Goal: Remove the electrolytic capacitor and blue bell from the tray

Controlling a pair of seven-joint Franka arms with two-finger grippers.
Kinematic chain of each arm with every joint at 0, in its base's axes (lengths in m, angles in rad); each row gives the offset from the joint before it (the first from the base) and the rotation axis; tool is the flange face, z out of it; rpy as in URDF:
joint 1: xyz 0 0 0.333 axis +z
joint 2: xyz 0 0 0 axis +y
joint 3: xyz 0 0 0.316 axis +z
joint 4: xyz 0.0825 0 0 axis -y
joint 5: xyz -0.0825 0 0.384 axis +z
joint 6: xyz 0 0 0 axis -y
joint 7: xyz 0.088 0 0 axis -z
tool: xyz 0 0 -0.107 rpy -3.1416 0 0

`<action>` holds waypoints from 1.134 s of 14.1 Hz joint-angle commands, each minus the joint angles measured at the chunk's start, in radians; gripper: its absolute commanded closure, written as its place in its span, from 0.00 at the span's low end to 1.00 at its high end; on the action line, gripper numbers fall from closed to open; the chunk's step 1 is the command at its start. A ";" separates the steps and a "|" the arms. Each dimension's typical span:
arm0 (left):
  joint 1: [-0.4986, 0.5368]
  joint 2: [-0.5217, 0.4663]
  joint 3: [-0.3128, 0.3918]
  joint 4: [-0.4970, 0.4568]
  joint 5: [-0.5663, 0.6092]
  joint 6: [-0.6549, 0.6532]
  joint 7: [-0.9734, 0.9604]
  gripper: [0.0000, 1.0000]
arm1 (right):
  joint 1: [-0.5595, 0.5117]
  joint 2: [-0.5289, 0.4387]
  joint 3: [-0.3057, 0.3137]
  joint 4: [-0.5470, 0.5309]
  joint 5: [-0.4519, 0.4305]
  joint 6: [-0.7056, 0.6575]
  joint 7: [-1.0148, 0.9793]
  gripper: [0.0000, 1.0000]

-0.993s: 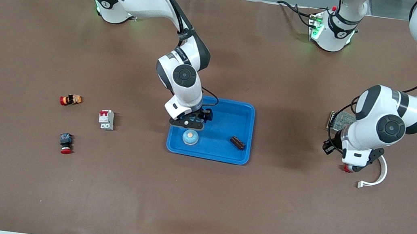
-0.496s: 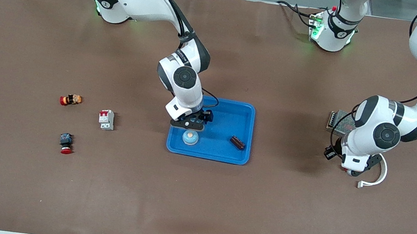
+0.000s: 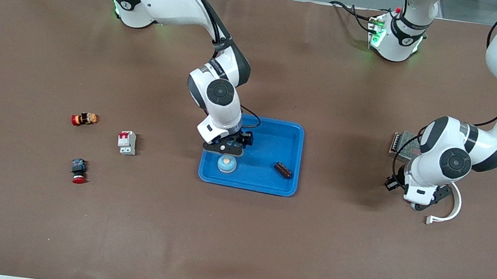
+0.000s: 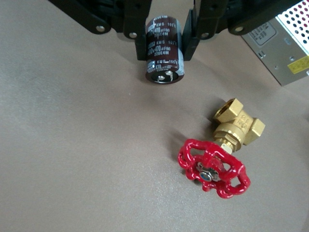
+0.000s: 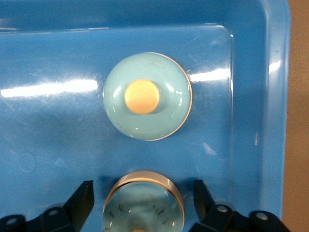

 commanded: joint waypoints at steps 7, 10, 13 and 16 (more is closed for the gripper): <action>0.016 0.027 -0.006 0.011 0.041 0.017 0.002 0.06 | 0.008 -0.006 -0.008 0.001 -0.012 -0.008 0.026 0.42; 0.015 0.015 -0.007 0.017 0.041 0.005 -0.001 0.00 | -0.001 -0.011 -0.008 0.005 -0.009 -0.009 0.023 0.45; 0.012 0.007 -0.010 0.048 0.039 -0.034 -0.007 0.00 | -0.006 -0.024 -0.010 0.033 -0.007 -0.081 0.021 0.47; 0.007 0.001 -0.017 0.066 0.038 -0.052 -0.009 0.00 | -0.027 -0.063 -0.010 0.084 -0.006 -0.222 0.018 0.47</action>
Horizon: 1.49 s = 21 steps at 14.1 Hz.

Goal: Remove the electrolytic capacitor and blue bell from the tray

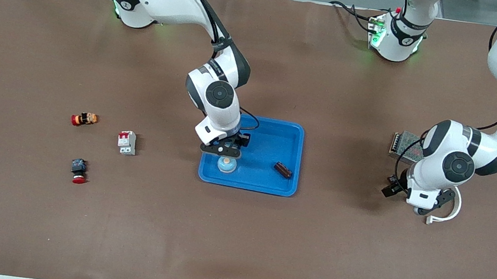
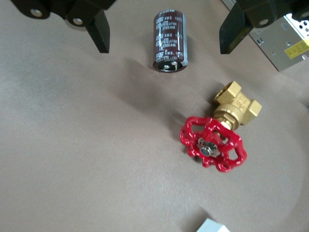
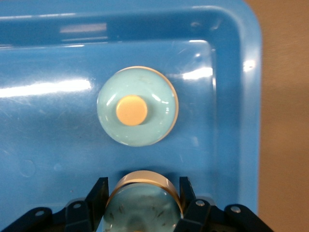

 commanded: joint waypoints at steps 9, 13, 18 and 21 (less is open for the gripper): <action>-0.004 -0.022 -0.078 0.106 0.004 -0.147 -0.021 0.00 | -0.145 -0.208 0.010 0.096 0.010 -0.380 -0.117 0.47; -0.015 -0.021 -0.095 0.143 -0.047 -0.169 -0.022 0.00 | -0.246 -0.226 0.013 0.191 0.019 -0.542 -0.250 0.47; -0.075 -0.011 -0.100 0.216 -0.096 -0.233 -0.097 0.00 | -0.432 -0.251 0.010 0.265 0.076 -0.639 -0.541 0.47; -0.116 -0.002 -0.100 0.244 -0.110 -0.240 -0.163 0.00 | -0.523 -0.263 0.007 0.264 0.069 -0.641 -0.716 0.47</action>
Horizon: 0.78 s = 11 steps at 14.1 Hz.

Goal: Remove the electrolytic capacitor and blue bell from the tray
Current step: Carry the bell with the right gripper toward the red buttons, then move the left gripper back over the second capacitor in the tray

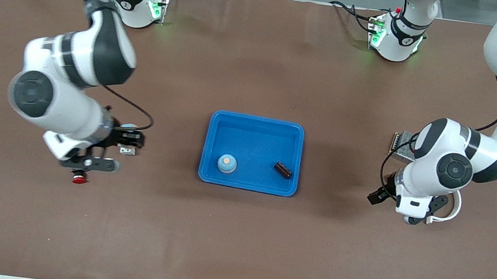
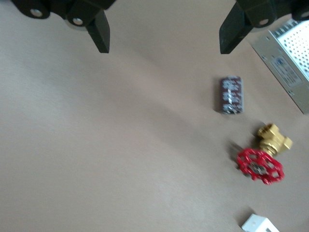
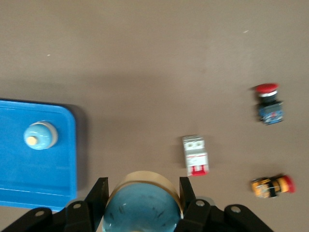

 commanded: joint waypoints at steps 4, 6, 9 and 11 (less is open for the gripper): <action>-0.085 0.022 0.001 0.076 -0.070 -0.030 -0.136 0.00 | -0.130 -0.020 0.013 -0.008 0.006 -0.019 -0.249 0.47; -0.108 0.032 0.003 0.096 -0.072 -0.030 -0.181 0.00 | -0.167 -0.017 0.011 -0.011 -0.001 -0.017 -0.316 0.47; -0.134 0.060 0.003 0.125 -0.072 -0.030 -0.240 0.00 | -0.192 -0.017 0.011 -0.009 -0.079 -0.013 -0.364 0.47; -0.163 0.077 0.003 0.157 -0.072 -0.030 -0.293 0.00 | -0.201 -0.015 0.013 -0.009 -0.094 -0.005 -0.364 0.47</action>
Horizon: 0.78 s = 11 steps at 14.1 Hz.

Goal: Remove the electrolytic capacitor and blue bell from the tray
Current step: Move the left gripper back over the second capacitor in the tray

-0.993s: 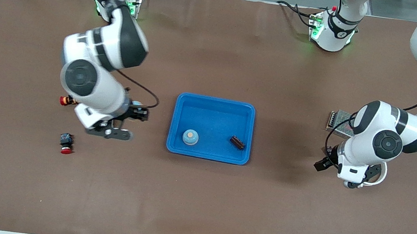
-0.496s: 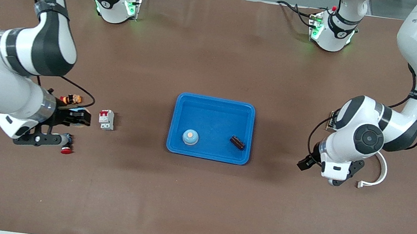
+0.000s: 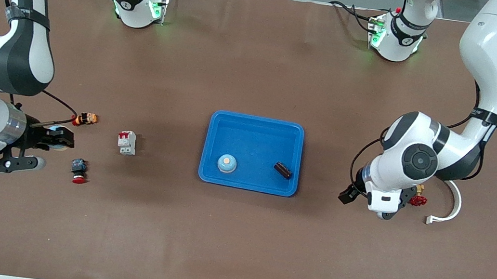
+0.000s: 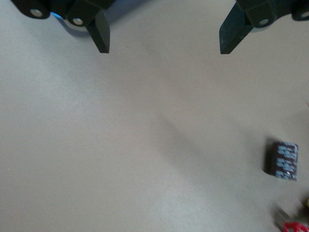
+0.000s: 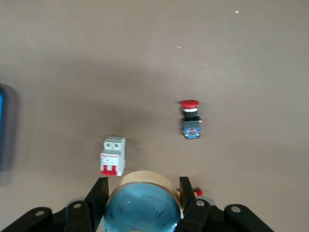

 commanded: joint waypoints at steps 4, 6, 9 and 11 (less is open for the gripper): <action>-0.094 0.087 0.003 0.120 -0.017 -0.026 -0.155 0.00 | -0.052 -0.001 0.013 -0.034 -0.033 0.047 -0.052 0.47; -0.120 0.109 0.006 0.145 -0.016 -0.025 -0.197 0.00 | -0.084 -0.001 0.014 -0.077 -0.033 0.102 -0.101 0.47; -0.152 0.132 0.009 0.173 -0.016 -0.020 -0.254 0.00 | -0.087 -0.002 0.014 -0.157 -0.031 0.193 -0.104 0.47; -0.166 0.145 0.010 0.195 -0.016 -0.019 -0.289 0.00 | -0.089 -0.002 0.014 -0.170 -0.031 0.208 -0.103 0.47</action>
